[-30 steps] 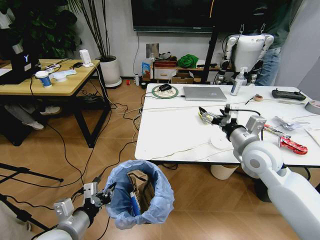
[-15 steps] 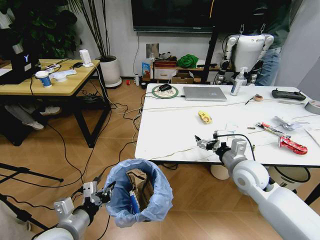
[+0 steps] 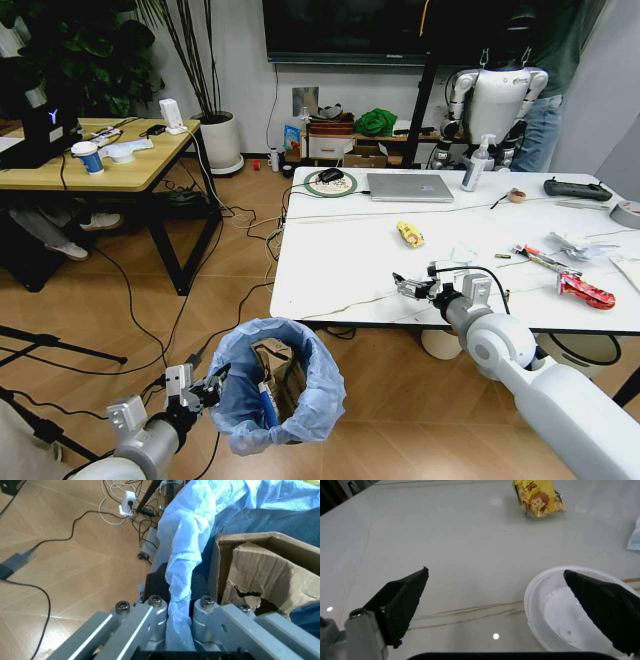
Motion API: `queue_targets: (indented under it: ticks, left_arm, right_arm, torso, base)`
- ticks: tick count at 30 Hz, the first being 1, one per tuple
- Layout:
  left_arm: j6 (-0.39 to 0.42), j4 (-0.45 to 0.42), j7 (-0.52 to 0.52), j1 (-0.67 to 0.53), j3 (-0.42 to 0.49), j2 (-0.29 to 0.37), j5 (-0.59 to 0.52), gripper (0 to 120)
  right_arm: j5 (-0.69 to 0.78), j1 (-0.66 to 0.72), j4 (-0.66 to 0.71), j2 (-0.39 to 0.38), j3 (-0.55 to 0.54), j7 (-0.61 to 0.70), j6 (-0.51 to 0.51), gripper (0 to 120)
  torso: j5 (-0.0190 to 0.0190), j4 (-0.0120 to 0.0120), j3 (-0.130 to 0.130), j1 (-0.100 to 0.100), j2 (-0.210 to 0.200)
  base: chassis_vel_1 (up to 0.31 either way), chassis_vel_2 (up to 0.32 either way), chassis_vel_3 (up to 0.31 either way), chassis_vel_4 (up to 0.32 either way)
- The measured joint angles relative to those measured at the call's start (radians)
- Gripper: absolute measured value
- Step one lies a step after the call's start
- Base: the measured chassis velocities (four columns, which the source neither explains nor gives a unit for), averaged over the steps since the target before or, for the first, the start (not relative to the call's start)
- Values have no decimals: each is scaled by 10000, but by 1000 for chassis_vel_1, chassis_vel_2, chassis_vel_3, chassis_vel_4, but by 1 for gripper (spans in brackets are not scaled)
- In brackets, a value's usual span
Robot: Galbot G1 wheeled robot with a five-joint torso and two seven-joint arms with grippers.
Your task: Pick up the trash bin and place the trash from the table into it.
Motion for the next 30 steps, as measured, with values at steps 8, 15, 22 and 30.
queue_targets:
  ticks: [8,15,22,30]
  left_arm:
    - [-8,-93,8,114,-43,-40,9,2]
    - [-16,-121,16,162,-71,-58,23,2]
    - [-29,-112,31,178,-70,-89,70,2]
    - [-34,-180,31,119,1,-39,78,2]
  right_arm:
    - [41,-62,-273,-276,-34,-139,-74,70]
    - [97,-4,-340,-416,-61,-142,-111,46]
    - [95,-90,-406,-536,-125,-133,-139,21]
    - [75,-100,-416,-632,-204,-133,-158,0]
  torso:
    - [0,0,0,0,0]
    - [-2,1,0,0,0]
    - [-1,0,0,1,0]
    - [-4,0,-1,1,1]
  base:
    - [0,0,0,0]
    - [0,0,0,0]
    - [0,0,0,0]
    - [0,0,0,0]
